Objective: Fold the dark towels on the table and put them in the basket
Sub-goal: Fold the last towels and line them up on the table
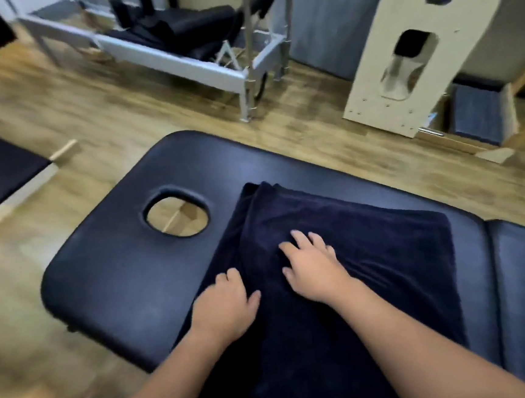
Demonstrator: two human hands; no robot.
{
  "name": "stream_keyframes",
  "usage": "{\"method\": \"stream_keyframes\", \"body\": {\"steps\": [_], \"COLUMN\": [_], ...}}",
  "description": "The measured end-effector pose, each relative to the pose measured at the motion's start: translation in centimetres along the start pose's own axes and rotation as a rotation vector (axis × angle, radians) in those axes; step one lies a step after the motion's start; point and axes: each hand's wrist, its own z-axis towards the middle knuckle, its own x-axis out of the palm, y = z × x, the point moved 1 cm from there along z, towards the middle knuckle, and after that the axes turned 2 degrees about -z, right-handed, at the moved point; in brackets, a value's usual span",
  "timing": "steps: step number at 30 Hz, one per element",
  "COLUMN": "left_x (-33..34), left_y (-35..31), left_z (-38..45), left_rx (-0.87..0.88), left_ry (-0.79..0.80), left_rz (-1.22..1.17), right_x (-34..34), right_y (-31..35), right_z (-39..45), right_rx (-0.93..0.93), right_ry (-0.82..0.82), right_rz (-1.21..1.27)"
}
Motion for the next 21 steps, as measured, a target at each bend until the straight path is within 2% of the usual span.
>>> {"method": "stream_keyframes", "body": {"steps": [5, 8, 13, 15, 17, 18, 20, 21], "left_x": [1.0, 0.6, 0.8, 0.2, -1.0, -1.8, -2.6, -2.2], "left_y": [2.9, 4.1, 4.8, 5.6, 7.2, 8.0, 9.1, 9.2], "left_z": [-4.9, -6.6, -8.3, -8.1, -7.6, -7.3, -6.9, -6.8], "left_rx": [-0.229, -0.275, -0.305, -0.330, -0.349, -0.347, -0.303, -0.268], "left_ry": [0.186, 0.262, 0.304, 0.239, 0.095, 0.014, -0.038, 0.036], "left_rz": [-0.191, -0.308, -0.609, -0.733, -0.954, -0.982, -0.785, -0.591], "right_x": [-2.4, -3.5, -6.1, -8.1, -9.4, -9.7, -8.9, -8.0], "right_y": [3.3, 3.4, 4.0, 4.1, 4.3, 4.4, 5.1, 5.6], "right_z": [7.8, 10.7, 12.0, 12.2, 13.0, 13.4, 13.9, 13.7], "right_rx": [-0.290, -0.379, -0.418, -0.366, -0.347, -0.339, -0.290, -0.255], "right_ry": [-0.002, 0.099, 0.120, 0.110, -0.029, -0.116, -0.165, -0.108], "right_rz": [-0.181, -0.309, -0.417, -0.406, -0.380, -0.337, -0.204, -0.169]}}
